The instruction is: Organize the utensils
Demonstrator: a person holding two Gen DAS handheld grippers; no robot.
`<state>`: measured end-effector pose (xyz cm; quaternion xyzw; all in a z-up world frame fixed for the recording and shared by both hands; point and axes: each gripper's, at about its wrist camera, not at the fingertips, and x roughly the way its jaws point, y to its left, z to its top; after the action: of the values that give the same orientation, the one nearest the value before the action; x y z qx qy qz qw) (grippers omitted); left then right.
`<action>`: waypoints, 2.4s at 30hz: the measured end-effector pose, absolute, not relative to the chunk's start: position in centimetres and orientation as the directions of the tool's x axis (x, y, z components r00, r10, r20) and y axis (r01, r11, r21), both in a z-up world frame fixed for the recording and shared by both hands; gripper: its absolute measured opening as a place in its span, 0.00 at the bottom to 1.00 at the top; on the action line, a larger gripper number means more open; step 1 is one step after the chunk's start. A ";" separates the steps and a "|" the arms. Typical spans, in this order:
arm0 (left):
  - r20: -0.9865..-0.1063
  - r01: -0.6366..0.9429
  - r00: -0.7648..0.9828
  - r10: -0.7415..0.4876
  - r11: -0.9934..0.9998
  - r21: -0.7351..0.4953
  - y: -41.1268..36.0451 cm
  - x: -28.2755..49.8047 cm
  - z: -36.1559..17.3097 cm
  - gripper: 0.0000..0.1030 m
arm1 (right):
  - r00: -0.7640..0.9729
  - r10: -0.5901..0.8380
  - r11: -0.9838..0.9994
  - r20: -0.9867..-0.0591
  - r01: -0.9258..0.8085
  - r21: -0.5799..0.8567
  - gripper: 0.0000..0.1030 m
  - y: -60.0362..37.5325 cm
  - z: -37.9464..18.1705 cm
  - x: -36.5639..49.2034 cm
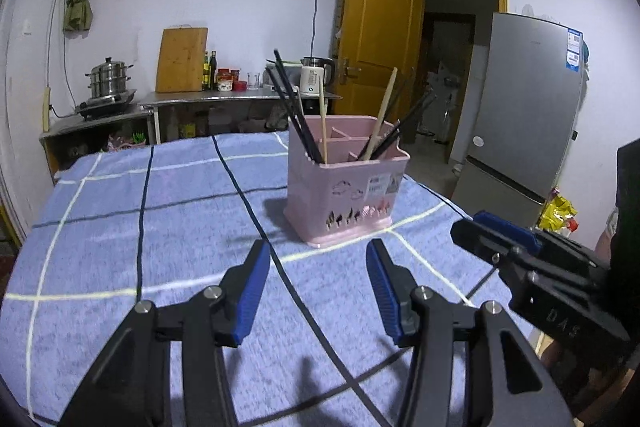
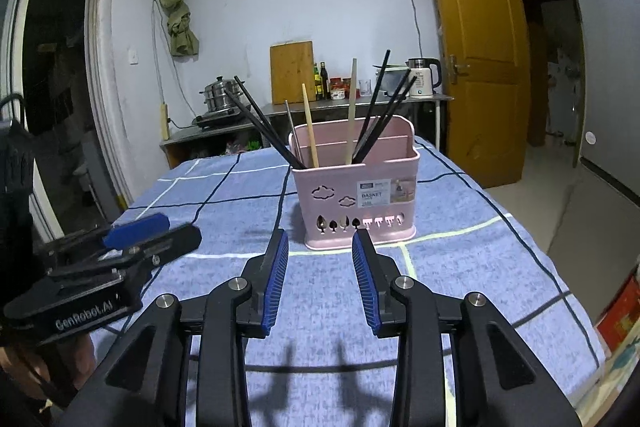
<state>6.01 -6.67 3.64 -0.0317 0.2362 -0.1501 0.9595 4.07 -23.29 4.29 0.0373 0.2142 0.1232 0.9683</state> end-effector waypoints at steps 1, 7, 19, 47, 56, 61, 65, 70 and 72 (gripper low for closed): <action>-0.446 0.273 0.841 -0.305 0.952 -0.137 -6.6 5.8 3.3 0.51 | 0.878 0.253 0.967 -0.407 -0.222 0.122 0.33 -23.2 4.2 4.0; -0.454 0.261 0.843 -0.288 0.957 -0.123 -6.6 4.7 2.2 0.51 | 0.869 0.245 0.969 -0.429 -0.212 0.124 0.34 -23.1 3.0 3.3; -0.473 0.247 0.835 -0.283 0.959 -0.138 -6.4 4.5 1.8 0.55 | 0.866 0.234 0.972 -0.442 -0.203 0.116 0.34 -23.0 2.6 2.9; -0.455 0.212 0.855 -0.249 0.968 -0.131 -6.0 3.8 2.0 0.62 | 0.865 0.222 0.975 -0.450 -0.193 0.109 0.34 -22.8 2.8 2.4; -0.457 0.208 0.857 -0.240 0.971 -0.120 -6.2 3.8 1.9 0.62 | 0.862 0.219 0.976 -0.457 -0.191 0.107 0.34 -22.8 2.7 2.4; -0.458 0.208 0.856 -0.239 0.971 -0.117 -6.3 3.7 1.8 0.62 | 0.859 0.220 0.975 -0.462 -0.193 0.106 0.34 -22.6 2.6 2.5; -0.456 0.212 0.856 -0.242 0.970 -0.117 -6.3 3.7 1.8 0.63 | 0.859 0.220 0.976 -0.463 -0.193 0.105 0.34 -22.5 2.6 2.4; -0.458 0.208 0.857 -0.236 0.972 -0.112 -6.2 3.6 1.8 0.63 | 0.857 0.218 0.976 -0.466 -0.192 0.103 0.34 -22.4 2.5 2.5; -0.460 0.207 0.858 -0.229 0.973 -0.099 -6.4 3.6 1.8 0.63 | 0.858 0.217 0.976 -0.466 -0.191 0.102 0.34 -22.4 2.5 2.5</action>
<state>3.59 -6.36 1.79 -0.0228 0.2414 -0.1131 0.9635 2.45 -22.41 2.52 0.0261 0.2449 0.1059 0.9634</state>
